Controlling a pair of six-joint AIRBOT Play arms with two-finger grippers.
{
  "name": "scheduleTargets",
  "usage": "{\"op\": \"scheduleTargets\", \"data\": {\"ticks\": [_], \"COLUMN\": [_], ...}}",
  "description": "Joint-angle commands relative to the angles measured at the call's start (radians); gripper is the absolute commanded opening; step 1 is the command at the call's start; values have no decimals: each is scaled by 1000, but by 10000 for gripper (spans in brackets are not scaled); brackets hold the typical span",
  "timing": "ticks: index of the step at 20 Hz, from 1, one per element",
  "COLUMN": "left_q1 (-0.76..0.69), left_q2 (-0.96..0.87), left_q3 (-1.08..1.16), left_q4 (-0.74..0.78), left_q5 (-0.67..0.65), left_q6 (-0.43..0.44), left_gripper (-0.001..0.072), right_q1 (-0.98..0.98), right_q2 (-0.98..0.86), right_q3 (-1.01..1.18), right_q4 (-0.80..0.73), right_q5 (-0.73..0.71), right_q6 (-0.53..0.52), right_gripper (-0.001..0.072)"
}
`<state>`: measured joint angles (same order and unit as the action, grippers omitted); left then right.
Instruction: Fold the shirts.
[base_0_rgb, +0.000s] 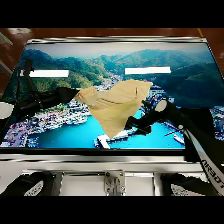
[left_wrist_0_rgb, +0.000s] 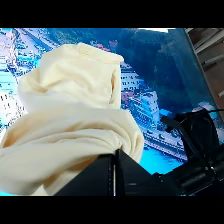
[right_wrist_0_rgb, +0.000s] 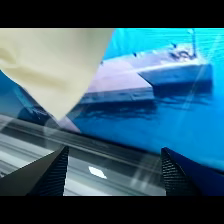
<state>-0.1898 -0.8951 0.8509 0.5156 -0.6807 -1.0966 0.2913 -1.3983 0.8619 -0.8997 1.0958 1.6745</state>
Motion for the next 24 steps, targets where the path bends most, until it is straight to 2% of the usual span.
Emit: {"op": "scheduleTargets", "data": {"ticks": [1, 3, 11, 12, 13, 15, 16, 17, 18, 21, 24], "left_q1": [3, 3, 3, 3, 3, 3, 3, 3, 3, 32, 124], "left_q2": [-1, 0, 0, 0, 0, 0, 0, 0, 0, 8, 55], "left_q3": [2, 2, 2, 2, 2, 2, 2, 2, 2, 5, 69], "left_q4": [0, 0, 0, 0, 0, 0, 0, 0, 0, 0, 0], "left_q5": [-19, -20, -62, -61, -62, -61, -61, -61, -61, -61, -68], "left_q6": [15, 15, 15, 15, 15, 15, 15, 21, 40, 68, 106], "left_gripper": [42, 42, 42, 42, 42, 42, 42, 42, 41, 42, 42], "right_q1": [138, 191, 269, 269, 269, 276, 280, 280, 278, 253, 210], "right_q2": [-24, -61, -127, -135, -144, -159, -159, -159, -158, -114, 38], "right_q3": [-41, -40, -40, -40, -40, -40, -33, -19, -3, 75, 177], "right_q4": [138, 224, 336, 353, 371, 403, 415, 418, 420, 396, 193], "right_q5": [-205, -254, -392, -399, -402, -417, -428, -430, -425, -309, -139], "right_q6": [68, 62, 92, 94, 94, 91, 86, 79, 74, -61, -134], "right_gripper": [681, 681, 679, 672, 615, 596, 431, 183, 58, 57, 56]}}
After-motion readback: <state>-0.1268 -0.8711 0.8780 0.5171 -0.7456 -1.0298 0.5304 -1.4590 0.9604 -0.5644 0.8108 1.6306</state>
